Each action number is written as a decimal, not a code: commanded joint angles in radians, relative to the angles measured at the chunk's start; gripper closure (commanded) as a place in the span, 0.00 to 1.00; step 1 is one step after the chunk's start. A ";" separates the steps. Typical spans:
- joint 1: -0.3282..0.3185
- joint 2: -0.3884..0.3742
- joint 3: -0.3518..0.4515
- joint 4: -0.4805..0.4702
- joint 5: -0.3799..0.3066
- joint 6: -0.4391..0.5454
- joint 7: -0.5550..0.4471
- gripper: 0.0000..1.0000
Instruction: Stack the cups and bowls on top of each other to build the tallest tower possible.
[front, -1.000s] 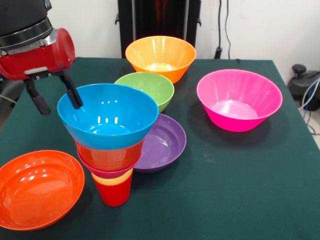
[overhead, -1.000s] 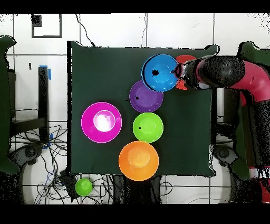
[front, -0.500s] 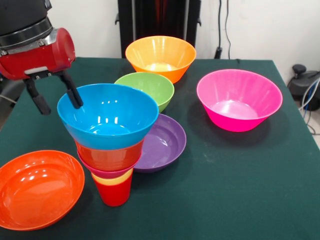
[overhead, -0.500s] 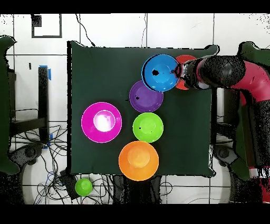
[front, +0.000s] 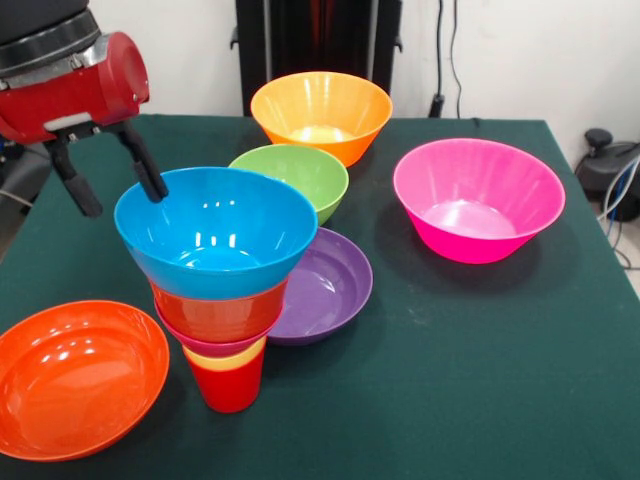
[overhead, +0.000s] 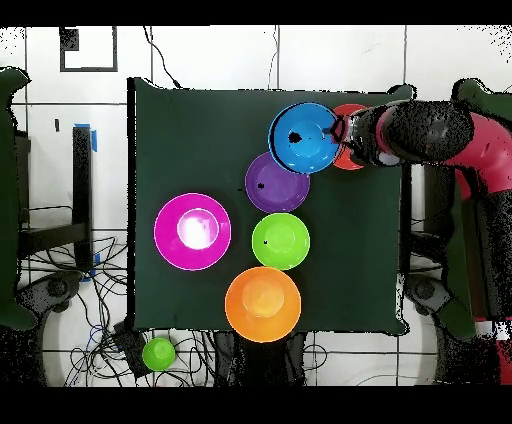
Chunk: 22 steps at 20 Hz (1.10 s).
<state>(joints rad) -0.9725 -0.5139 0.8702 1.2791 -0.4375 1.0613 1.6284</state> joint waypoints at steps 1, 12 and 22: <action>0.024 -0.025 0.006 0.066 0.021 0.116 -0.203 0.00; 0.034 -0.055 -0.006 0.066 0.044 0.150 -0.195 0.00; 0.033 -0.092 -0.014 0.080 0.053 0.173 -0.197 0.00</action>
<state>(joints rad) -0.9725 -0.6069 0.8720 1.2901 -0.3753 1.0940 1.6284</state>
